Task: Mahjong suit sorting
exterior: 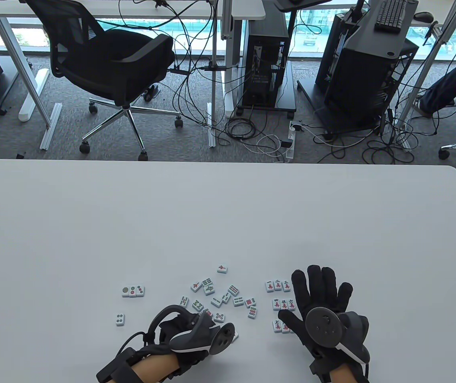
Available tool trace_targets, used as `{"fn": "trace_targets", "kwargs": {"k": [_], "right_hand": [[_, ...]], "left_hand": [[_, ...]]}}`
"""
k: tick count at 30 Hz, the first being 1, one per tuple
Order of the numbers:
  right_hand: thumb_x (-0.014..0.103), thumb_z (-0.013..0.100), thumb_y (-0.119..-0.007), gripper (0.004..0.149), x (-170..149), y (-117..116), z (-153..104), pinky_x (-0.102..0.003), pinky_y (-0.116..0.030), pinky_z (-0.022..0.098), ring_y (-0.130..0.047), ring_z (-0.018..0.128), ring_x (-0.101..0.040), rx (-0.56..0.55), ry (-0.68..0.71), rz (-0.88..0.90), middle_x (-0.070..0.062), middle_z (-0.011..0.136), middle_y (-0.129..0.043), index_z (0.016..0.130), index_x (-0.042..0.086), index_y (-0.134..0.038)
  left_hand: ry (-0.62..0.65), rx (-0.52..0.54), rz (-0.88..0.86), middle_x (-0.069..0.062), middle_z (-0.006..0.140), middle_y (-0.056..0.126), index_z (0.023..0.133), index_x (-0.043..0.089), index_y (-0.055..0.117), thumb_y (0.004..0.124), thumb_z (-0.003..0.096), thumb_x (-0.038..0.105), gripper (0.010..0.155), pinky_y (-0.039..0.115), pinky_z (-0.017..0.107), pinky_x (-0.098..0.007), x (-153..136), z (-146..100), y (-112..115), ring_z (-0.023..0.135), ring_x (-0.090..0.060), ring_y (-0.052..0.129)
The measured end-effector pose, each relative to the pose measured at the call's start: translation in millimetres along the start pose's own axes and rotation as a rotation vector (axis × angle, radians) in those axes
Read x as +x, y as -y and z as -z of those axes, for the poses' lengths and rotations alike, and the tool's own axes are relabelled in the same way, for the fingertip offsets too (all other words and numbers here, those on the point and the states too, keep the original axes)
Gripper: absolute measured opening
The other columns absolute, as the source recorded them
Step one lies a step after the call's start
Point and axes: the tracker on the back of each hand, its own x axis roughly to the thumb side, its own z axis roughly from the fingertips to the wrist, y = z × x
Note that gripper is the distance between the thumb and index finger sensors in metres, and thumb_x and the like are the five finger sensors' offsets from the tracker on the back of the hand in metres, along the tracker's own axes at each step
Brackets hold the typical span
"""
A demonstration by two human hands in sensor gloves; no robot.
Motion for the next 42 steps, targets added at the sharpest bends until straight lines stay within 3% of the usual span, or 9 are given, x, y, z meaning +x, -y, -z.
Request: {"fn": "trace_targets", "kwargs": {"k": [4,8,13,16,24,33,38,42], "right_hand": [[0.065,0.045,-0.057,0.085,0,0,0,-0.074,-0.011,0.066,0.0,0.101,-0.042,-0.004,-0.003,0.004,-0.012,0.114,-0.005,0.107,0.031,-0.012],[0.065,0.045,-0.057,0.085,-1,0,0,-0.074,-0.011,0.066,0.0,0.101,-0.042,-0.003,-0.007,0.003,-0.012,0.114,-0.005,0.107,0.031,-0.012],[0.065,0.045,-0.057,0.085,-1,0,0,-0.074,-0.011,0.066,0.0,0.101,-0.042,-0.002,-0.009,-0.004,-0.012,0.114,-0.005,0.107,0.031,-0.012],[0.065,0.045,-0.057,0.085,-1,1,0,-0.074,-0.011,0.066,0.0,0.101,-0.042,-0.004,-0.012,-0.005,-0.012,0.114,-0.005,0.107,0.031,-0.012],[0.065,0.045,-0.057,0.085,-1,0,0,-0.074,-0.011,0.066,0.0,0.101,-0.042,0.006,-0.009,-0.012,-0.012,0.114,-0.005,0.107,0.03,-0.012],[0.065,0.045,-0.057,0.085,0,-1,0,-0.074,-0.011,0.066,-0.001,0.101,-0.042,0.011,-0.006,-0.014,-0.012,0.114,-0.005,0.107,0.03,-0.012],[0.065,0.045,-0.057,0.085,1,-1,0,-0.074,-0.011,0.066,-0.001,0.101,-0.042,0.013,-0.005,-0.012,-0.012,0.114,-0.005,0.107,0.03,-0.012],[0.065,0.045,-0.057,0.085,0,-1,0,-0.074,-0.011,0.066,0.0,0.101,-0.042,0.009,-0.008,-0.007,-0.012,0.114,-0.005,0.107,0.03,-0.012]], "left_hand": [[0.066,0.04,-0.045,0.016,0.031,0.099,0.071,0.012,0.089,0.091,0.0273,0.054,0.061,0.084,0.011,-0.029,-14,-17,-5,0.0,-0.002,0.09],[-0.017,0.123,-0.02,0.016,0.032,0.099,0.073,0.015,0.088,0.091,0.0269,0.053,0.06,0.084,0.014,-0.029,-50,-43,-14,0.002,-0.003,0.091],[-0.156,0.067,-0.077,0.015,0.033,0.1,0.074,0.016,0.088,0.091,0.0272,0.051,0.059,0.084,0.015,-0.03,-105,-74,-10,0.004,-0.004,0.091],[-0.19,0.032,-0.099,0.014,0.033,0.1,0.075,0.017,0.088,0.092,0.0271,0.051,0.059,0.084,0.015,-0.031,-122,-89,-1,0.004,-0.004,0.091],[-0.201,-0.026,-0.052,0.014,0.033,0.1,0.075,0.019,0.089,0.092,0.0268,0.051,0.058,0.085,0.015,-0.031,-122,-102,30,0.004,-0.004,0.091],[-0.23,-0.076,0.001,0.015,0.034,0.1,0.077,0.019,0.086,0.091,0.0272,0.052,0.06,0.085,0.016,-0.03,-122,-100,41,0.005,-0.004,0.092],[-0.217,-0.103,0.015,0.015,0.038,0.1,0.081,0.022,0.085,0.09,0.0267,0.054,0.064,0.085,0.018,-0.031,-120,-96,32,0.008,-0.004,0.093],[-0.18,-0.056,0.001,0.014,0.039,0.1,0.081,0.022,0.085,0.09,0.0274,0.055,0.063,0.085,0.019,-0.031,-110,-85,14,0.008,-0.005,0.093]]}}
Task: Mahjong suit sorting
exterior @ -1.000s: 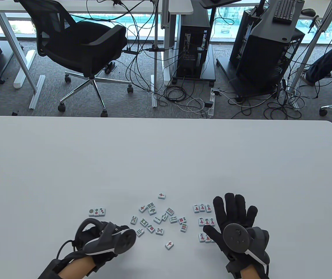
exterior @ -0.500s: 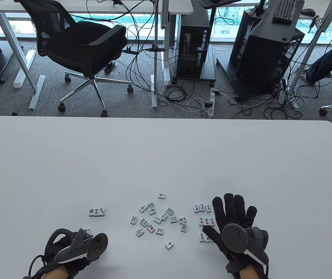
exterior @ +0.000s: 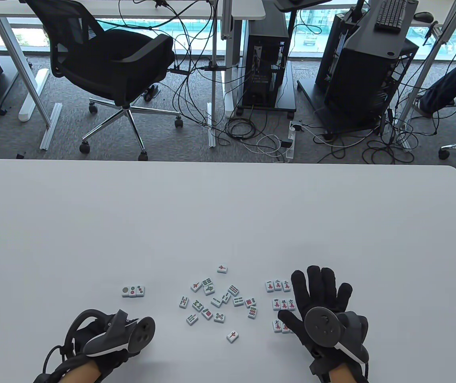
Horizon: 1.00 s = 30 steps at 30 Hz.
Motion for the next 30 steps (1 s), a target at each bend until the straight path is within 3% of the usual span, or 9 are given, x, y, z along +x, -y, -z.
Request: {"fn": "trace_targets", "kwargs": {"k": [8,13,20,30], "right_hand": [[0.065,0.045,-0.057,0.085,-1,0,0,-0.074,-0.011,0.066,0.0,0.101,-0.042,-0.004,0.0,0.006,-0.012,0.114,-0.005,0.107,0.031,-0.012],[0.065,0.045,-0.058,0.085,-1,0,0,-0.074,-0.011,0.066,0.0,0.101,-0.042,-0.006,-0.001,0.013,-0.012,0.114,-0.005,0.107,0.031,-0.012],[0.065,0.045,-0.058,0.085,-2,1,0,-0.074,-0.011,0.067,0.0,0.101,-0.042,-0.012,0.0,0.025,-0.012,0.114,-0.005,0.107,0.031,-0.012],[0.065,0.045,-0.058,0.085,-2,0,0,-0.073,-0.01,0.067,0.0,0.101,-0.042,-0.007,0.002,0.027,-0.012,0.114,-0.004,0.107,0.031,-0.012]], "left_hand": [[0.027,0.28,0.097,0.015,0.031,0.1,0.069,0.021,0.092,0.079,0.0333,0.061,0.055,0.084,0.014,-0.031,54,37,-35,0.002,-0.004,0.091],[0.054,0.298,0.086,0.017,0.025,0.098,0.063,0.02,0.095,0.081,0.0329,0.06,0.052,0.083,0.011,-0.03,92,67,-46,-0.002,-0.004,0.088],[0.092,0.329,0.198,0.019,0.02,0.097,0.059,0.02,0.096,0.087,0.0289,0.058,0.049,0.083,0.009,-0.03,127,98,-48,-0.004,-0.003,0.086],[0.221,0.272,0.148,0.019,0.022,0.097,0.061,0.022,0.095,0.088,0.0292,0.055,0.046,0.083,0.01,-0.03,145,91,-42,-0.003,-0.003,0.086]]}}
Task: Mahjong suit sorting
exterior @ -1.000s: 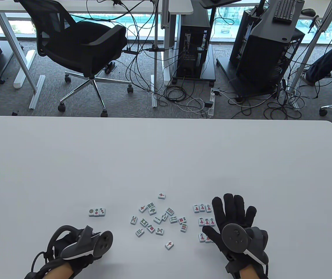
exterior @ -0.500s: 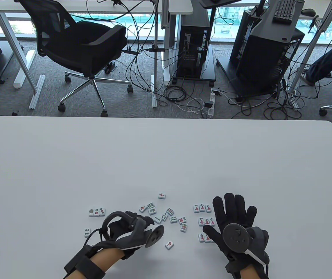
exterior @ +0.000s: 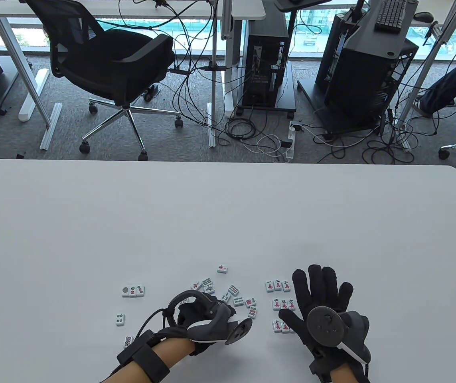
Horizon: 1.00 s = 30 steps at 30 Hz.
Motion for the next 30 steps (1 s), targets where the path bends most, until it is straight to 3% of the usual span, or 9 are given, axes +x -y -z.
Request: {"fn": "trace_targets", "kwargs": {"k": [11,16,19,23,27,30], "right_hand": [[0.065,0.045,-0.058,0.085,0,0,0,-0.074,-0.011,0.067,0.0,0.101,-0.042,0.004,0.0,-0.008,-0.012,0.114,-0.005,0.107,0.031,-0.012],[0.065,0.045,-0.058,0.084,0,0,0,-0.074,-0.011,0.067,0.0,0.101,-0.042,0.002,-0.001,-0.007,-0.012,0.114,-0.005,0.108,0.031,-0.012],[0.065,0.045,-0.058,0.084,0,0,0,-0.074,-0.011,0.067,0.0,0.101,-0.042,0.002,-0.003,-0.006,-0.012,0.114,-0.005,0.108,0.031,-0.012],[0.065,0.045,-0.058,0.084,0,0,0,-0.074,-0.011,0.067,0.0,0.101,-0.042,0.0,-0.004,-0.002,-0.012,0.114,-0.005,0.107,0.031,-0.012],[0.065,0.045,-0.058,0.084,0,0,0,-0.074,-0.011,0.067,0.0,0.101,-0.042,0.002,-0.003,-0.007,-0.012,0.114,-0.005,0.107,0.031,-0.012],[0.065,0.045,-0.058,0.084,0,0,0,-0.074,-0.011,0.067,0.0,0.101,-0.042,0.001,-0.002,-0.008,-0.012,0.114,-0.005,0.107,0.031,-0.012]], "left_hand": [[0.065,-0.1,-0.101,0.017,0.028,0.099,0.072,0.023,0.091,0.089,0.0305,0.051,0.051,0.084,0.013,-0.03,-4,-6,1,0.0,-0.004,0.089],[0.009,-0.115,-0.09,0.017,0.023,0.098,0.061,0.018,0.095,0.08,0.0352,0.056,0.048,0.083,0.009,-0.03,-4,-5,6,-0.004,-0.004,0.087],[-0.006,-0.132,-0.098,0.016,0.022,0.099,0.06,0.018,0.096,0.079,0.0364,0.055,0.047,0.083,0.009,-0.03,-6,-7,4,-0.004,-0.004,0.087],[0.016,-0.078,-0.099,0.016,0.029,0.1,0.071,0.022,0.092,0.084,0.0349,0.05,0.047,0.084,0.013,-0.031,-8,-11,-5,0.001,-0.004,0.09],[0.043,-0.187,-0.075,0.015,0.032,0.1,0.087,0.029,0.079,0.087,0.0335,0.049,0.058,0.084,0.015,-0.031,-1,-12,-3,0.004,-0.005,0.092],[0.053,-0.195,-0.021,0.015,0.033,0.1,0.088,0.03,0.078,0.089,0.0319,0.049,0.06,0.084,0.016,-0.031,4,-12,2,0.005,-0.005,0.092]]}}
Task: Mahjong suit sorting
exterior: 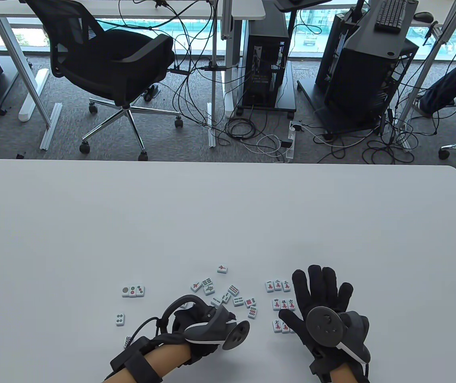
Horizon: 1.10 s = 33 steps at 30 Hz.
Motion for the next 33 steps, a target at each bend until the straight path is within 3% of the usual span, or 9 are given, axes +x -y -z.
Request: {"fn": "trace_targets", "kwargs": {"k": [5,11,19,26,33], "right_hand": [[0.065,0.045,-0.058,0.084,0,0,0,-0.074,-0.011,0.067,0.0,0.101,-0.042,0.002,0.002,-0.001,-0.012,0.114,-0.005,0.107,0.031,-0.012],[0.065,0.045,-0.058,0.084,0,0,0,-0.074,-0.011,0.067,0.0,0.101,-0.042,0.001,0.002,-0.002,-0.012,0.114,-0.005,0.107,0.031,-0.012],[0.065,0.045,-0.058,0.084,0,0,0,-0.073,-0.01,0.067,0.001,0.101,-0.042,-0.003,0.0,0.005,-0.012,0.114,-0.004,0.107,0.031,-0.012],[0.065,0.045,-0.058,0.084,0,0,0,-0.073,-0.01,0.067,0.0,0.101,-0.042,-0.001,0.0,-0.001,-0.012,0.114,-0.004,0.107,0.031,-0.012],[0.065,0.045,-0.058,0.084,0,0,0,-0.074,-0.011,0.066,0.0,0.101,-0.042,0.003,0.0,-0.009,-0.012,0.114,-0.005,0.107,0.031,-0.012]], "left_hand": [[0.018,0.058,0.024,0.015,0.033,0.1,0.084,0.025,0.081,0.089,0.0306,0.05,0.06,0.084,0.016,-0.031,4,1,6,0.005,-0.004,0.092],[0.037,0.052,0.009,0.016,0.032,0.1,0.081,0.022,0.084,0.09,0.0298,0.052,0.06,0.084,0.015,-0.03,-2,-3,5,0.004,-0.004,0.091],[-0.087,0.076,-0.003,0.016,0.032,0.1,0.081,0.022,0.085,0.09,0.0293,0.052,0.059,0.084,0.016,-0.03,-73,-37,-7,0.004,-0.004,0.091],[-0.265,-0.006,-0.055,0.015,0.032,0.1,0.081,0.022,0.085,0.09,0.0291,0.051,0.059,0.084,0.016,-0.031,-137,-73,11,0.004,-0.005,0.091],[-0.309,-0.093,-0.068,0.015,0.031,0.1,0.08,0.022,0.086,0.091,0.0284,0.051,0.059,0.084,0.015,-0.031,-148,-94,40,0.003,-0.004,0.091]]}}
